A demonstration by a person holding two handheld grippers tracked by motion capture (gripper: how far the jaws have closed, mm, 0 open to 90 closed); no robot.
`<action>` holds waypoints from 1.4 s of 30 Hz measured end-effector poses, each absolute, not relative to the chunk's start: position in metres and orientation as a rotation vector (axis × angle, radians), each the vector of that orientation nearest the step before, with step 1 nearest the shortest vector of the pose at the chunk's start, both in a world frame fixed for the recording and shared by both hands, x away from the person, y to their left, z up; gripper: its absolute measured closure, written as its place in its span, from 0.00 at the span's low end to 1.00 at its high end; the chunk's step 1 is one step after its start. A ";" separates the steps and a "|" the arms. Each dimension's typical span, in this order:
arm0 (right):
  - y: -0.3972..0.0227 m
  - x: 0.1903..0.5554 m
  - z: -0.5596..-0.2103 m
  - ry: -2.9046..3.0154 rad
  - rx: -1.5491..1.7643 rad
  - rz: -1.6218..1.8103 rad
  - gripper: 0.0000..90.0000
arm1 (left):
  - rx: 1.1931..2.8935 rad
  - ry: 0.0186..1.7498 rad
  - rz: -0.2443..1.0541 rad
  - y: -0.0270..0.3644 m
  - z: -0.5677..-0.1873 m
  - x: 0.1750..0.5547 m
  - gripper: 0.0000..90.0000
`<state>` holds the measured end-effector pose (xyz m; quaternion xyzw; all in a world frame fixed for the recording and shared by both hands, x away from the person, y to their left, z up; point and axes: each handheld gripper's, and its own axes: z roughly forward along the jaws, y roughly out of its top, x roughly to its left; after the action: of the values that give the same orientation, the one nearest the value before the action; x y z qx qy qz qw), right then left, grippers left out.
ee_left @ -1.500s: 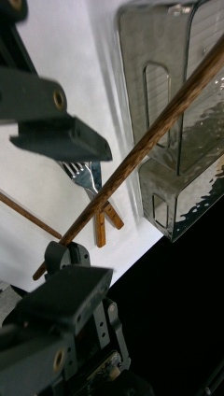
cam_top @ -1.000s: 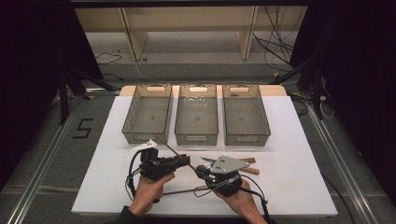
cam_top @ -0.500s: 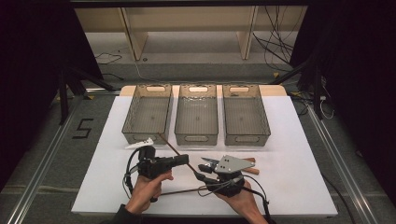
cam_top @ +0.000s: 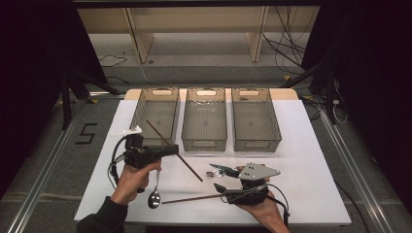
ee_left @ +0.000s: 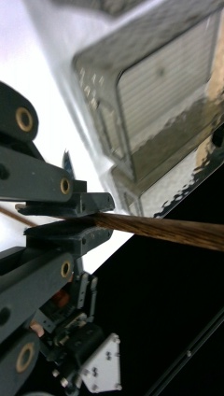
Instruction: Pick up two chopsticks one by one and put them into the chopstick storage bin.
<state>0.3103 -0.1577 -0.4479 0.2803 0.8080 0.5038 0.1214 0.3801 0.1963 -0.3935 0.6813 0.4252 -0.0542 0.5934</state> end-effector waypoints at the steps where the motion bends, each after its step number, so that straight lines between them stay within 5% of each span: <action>1: -0.160 0.310 -0.448 2.361 0.819 1.467 0.42 | 1.584 0.988 -0.126 0.196 -0.393 0.380 0.94; 22: -0.178 0.303 -0.454 2.336 0.879 1.473 0.33 | 1.644 1.120 -0.009 0.251 -0.329 0.463 0.94; 42: -0.181 0.302 -0.456 2.339 0.888 1.473 0.27 | 1.673 1.315 0.105 0.265 -0.336 0.516 0.94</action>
<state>0.3021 -0.1813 -0.4558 0.3036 0.8001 0.5036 0.1189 0.5156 0.2647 -0.3363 0.6870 0.5401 0.0431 0.4842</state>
